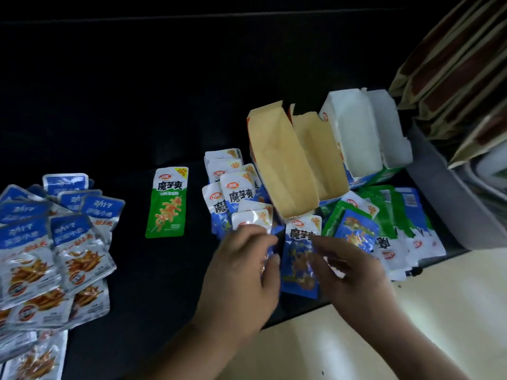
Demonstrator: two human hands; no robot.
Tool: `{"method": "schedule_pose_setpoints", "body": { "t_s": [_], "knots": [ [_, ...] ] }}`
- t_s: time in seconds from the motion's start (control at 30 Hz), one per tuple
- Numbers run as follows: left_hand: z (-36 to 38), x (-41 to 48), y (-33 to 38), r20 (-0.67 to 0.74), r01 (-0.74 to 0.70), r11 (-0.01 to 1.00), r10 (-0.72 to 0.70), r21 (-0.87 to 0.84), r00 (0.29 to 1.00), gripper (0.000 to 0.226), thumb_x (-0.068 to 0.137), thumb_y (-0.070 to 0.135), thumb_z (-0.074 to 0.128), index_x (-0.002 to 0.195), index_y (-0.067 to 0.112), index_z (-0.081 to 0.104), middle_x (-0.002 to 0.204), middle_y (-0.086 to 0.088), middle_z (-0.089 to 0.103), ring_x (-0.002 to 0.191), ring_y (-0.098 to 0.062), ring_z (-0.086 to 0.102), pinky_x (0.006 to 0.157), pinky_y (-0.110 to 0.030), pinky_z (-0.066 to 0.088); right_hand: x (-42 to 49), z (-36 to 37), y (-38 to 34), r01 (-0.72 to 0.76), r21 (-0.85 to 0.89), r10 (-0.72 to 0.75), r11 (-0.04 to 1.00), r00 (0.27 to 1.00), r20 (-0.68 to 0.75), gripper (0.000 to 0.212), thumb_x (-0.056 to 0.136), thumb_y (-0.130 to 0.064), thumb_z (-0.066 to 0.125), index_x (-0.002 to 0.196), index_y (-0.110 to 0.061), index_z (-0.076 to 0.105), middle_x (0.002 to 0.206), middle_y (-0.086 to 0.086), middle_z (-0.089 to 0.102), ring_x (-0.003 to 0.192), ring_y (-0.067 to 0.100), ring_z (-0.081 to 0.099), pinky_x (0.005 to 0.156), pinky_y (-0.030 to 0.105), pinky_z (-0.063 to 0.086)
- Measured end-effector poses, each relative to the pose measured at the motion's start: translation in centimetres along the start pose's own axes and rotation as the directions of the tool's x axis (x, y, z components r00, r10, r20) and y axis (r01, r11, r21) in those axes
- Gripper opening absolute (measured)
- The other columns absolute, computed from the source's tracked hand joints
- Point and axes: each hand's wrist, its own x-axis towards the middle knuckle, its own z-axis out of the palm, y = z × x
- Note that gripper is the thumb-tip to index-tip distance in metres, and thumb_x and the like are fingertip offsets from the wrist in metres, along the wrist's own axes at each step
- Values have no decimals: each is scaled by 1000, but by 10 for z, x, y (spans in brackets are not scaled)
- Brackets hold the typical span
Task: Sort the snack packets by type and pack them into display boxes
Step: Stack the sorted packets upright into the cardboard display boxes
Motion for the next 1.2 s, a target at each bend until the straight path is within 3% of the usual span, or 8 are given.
{"method": "schedule_pose_setpoints", "body": {
  "t_s": [0.1,0.2,0.4,0.53,0.7,0.93,1.03,1.2],
  "knots": [
    [38,-4,26,248,-152,971,104,186,963,40,90,42,59,127,27,64,140,-1,58,142,-26,43,112,-46,48,-4,-22,22,9,-136,-27,991,991,-131,28,84,-9,80,105,-27,77,101,-21,69,99,-10,63,86,17,54],
    [70,-4,38,389,-235,897,78,375,918,68,77,53,68,140,34,52,148,-16,56,145,-43,43,109,-56,44,-1,-38,50,-19,-281,-25,959,988,-152,35,82,-15,81,116,-23,75,132,0,63,115,25,66,87,47,59],
    [105,-10,47,460,-245,880,34,407,887,59,82,55,50,138,36,57,156,-22,47,143,-50,43,103,-58,50,1,-45,81,32,-376,-80,926,990,-113,44,86,-26,75,130,-24,69,149,15,53,140,39,48,100,56,54],
    [111,-28,50,445,-298,892,126,341,887,51,81,50,57,131,38,57,158,-12,47,142,-41,48,96,-50,56,-6,-50,86,45,-410,-74,911,996,-55,52,83,-27,83,132,-29,67,156,8,49,145,31,46,108,40,44],
    [103,-12,48,360,-285,927,185,246,914,20,93,39,64,112,35,61,144,2,55,130,-29,54,92,-45,59,-1,-55,79,-3,-498,-35,867,997,-66,74,70,-38,89,138,-31,62,147,3,51,131,30,51,83,45,58],
    [99,-1,50,319,-39,981,-25,192,947,95,75,44,89,151,31,33,163,-2,27,141,-24,36,97,-38,54,5,-64,59,-263,-613,256,745,961,-101,61,81,-59,74,133,-40,48,98,-3,61,89,27,67,66,37,56],
    [93,9,53,384,6,974,-95,228,918,106,85,53,77,163,31,8,158,3,26,143,-19,28,112,-29,35,-1,-61,57,-365,-471,362,803,927,-102,65,82,-61,72,136,-48,37,82,-5,70,80,25,70,66,39,59],
    [85,19,53,384,271,959,-283,86,879,110,79,38,85,162,38,13,129,9,39,117,-13,50,87,-23,40,-8,-63,45,-454,-110,439,884,888,-137,59,81,-29,85,130,-36,54,63,-11,64,55,0,63,52,21,42]
  ]
}}
